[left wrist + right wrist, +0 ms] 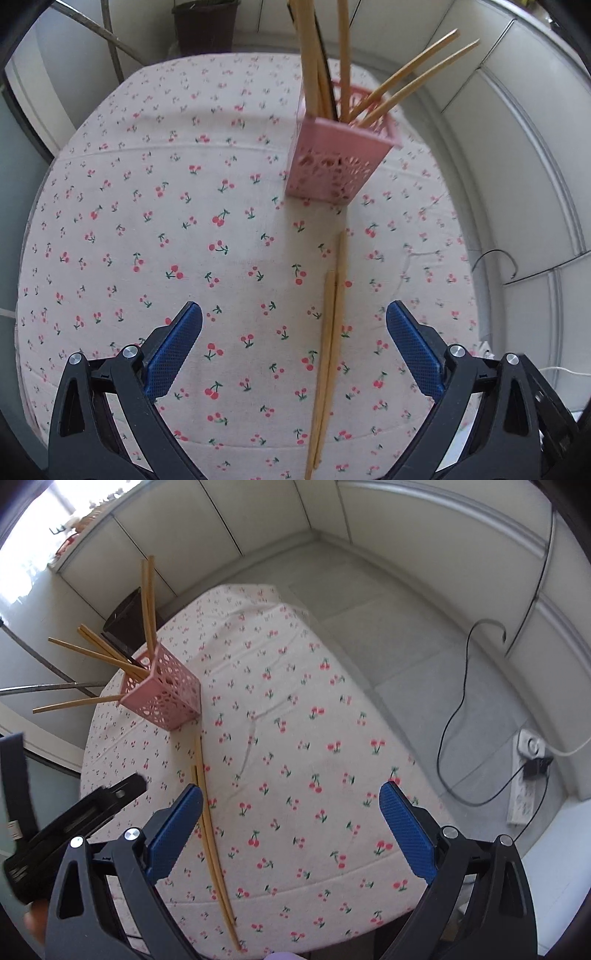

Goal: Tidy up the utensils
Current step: 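Lower the left gripper to the last chopsticks and close on one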

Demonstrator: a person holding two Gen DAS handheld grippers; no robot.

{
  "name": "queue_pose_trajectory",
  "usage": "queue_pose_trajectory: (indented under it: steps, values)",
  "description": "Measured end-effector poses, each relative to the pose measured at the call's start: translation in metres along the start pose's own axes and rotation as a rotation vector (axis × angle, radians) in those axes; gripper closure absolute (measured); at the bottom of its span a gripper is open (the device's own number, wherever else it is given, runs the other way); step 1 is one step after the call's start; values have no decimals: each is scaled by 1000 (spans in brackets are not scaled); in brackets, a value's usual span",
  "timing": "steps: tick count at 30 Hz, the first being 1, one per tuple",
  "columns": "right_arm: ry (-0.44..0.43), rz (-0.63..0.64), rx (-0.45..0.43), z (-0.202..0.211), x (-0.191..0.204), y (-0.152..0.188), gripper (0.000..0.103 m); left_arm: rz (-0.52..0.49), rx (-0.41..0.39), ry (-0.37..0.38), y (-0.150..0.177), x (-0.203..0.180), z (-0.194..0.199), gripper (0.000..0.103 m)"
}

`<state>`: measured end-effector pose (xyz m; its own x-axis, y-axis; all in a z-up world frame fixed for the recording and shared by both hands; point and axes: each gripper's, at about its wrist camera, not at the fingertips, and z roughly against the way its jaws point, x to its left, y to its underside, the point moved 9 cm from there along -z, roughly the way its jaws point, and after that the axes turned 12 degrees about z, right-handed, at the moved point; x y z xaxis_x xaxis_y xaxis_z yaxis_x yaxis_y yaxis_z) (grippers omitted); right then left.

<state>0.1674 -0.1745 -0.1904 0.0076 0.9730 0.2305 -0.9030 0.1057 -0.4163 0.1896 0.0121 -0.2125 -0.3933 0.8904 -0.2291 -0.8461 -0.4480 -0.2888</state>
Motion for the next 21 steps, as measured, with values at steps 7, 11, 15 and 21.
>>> queue_pose_trajectory:
  steps: [7, 11, 15, 21]
  values:
    - [-52, -28, 52, -3, -3, 7, 9, 11, 79, -69, 8, -2, -41, 18]
    - [-94, -52, 66, -1, -2, 8, 9, -12, 65, -117, 8, -2, -48, 30]
    - [-103, -65, 70, -2, -2, 8, 9, -4, 75, -121, 8, 0, -52, 36]
    - [-99, -66, 73, -3, -3, 8, 10, -2, 100, -114, 9, -2, -72, 43]
